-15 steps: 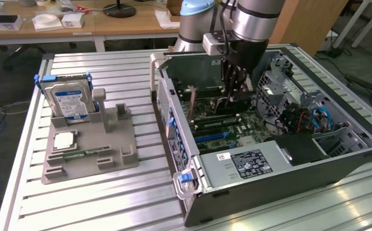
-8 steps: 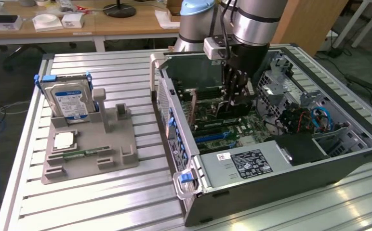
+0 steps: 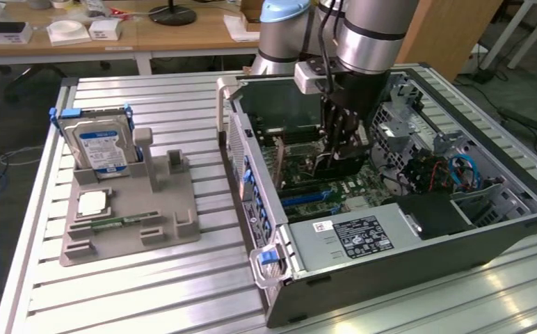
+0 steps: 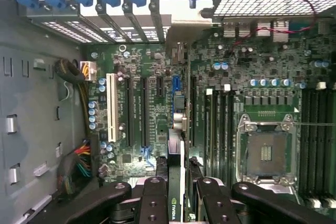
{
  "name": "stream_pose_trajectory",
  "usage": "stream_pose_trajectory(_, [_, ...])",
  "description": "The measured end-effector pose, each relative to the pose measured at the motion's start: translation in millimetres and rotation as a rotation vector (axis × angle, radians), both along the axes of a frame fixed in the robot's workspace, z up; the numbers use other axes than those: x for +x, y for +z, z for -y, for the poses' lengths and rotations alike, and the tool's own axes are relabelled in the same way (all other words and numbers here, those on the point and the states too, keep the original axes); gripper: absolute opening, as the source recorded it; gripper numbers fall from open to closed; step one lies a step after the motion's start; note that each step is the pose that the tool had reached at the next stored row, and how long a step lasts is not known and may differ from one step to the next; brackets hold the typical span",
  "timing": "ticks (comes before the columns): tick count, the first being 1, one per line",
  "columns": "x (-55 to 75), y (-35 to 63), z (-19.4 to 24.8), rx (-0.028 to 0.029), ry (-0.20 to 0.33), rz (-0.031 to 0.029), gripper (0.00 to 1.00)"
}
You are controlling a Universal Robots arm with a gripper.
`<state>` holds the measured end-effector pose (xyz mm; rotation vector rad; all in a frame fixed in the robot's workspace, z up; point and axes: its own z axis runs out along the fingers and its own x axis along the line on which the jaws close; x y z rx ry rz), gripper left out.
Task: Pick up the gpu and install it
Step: 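Insert the gpu into the slot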
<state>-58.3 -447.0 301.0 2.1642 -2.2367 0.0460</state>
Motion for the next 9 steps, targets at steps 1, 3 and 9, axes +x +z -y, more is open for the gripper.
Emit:
stream_pose_trajectory(1, [-0.5, -0.9, 0.4, -0.0021, 0.0, 0.0, 0.26])
stream_pose_trajectory(3, [-2.6, -3.6, 0.7, -0.0061, 0.0, 0.0, 0.26])
stream_pose_trajectory(9, [-11.8, -12.9, 0.7, -0.012, 0.001, 0.0, 0.26])
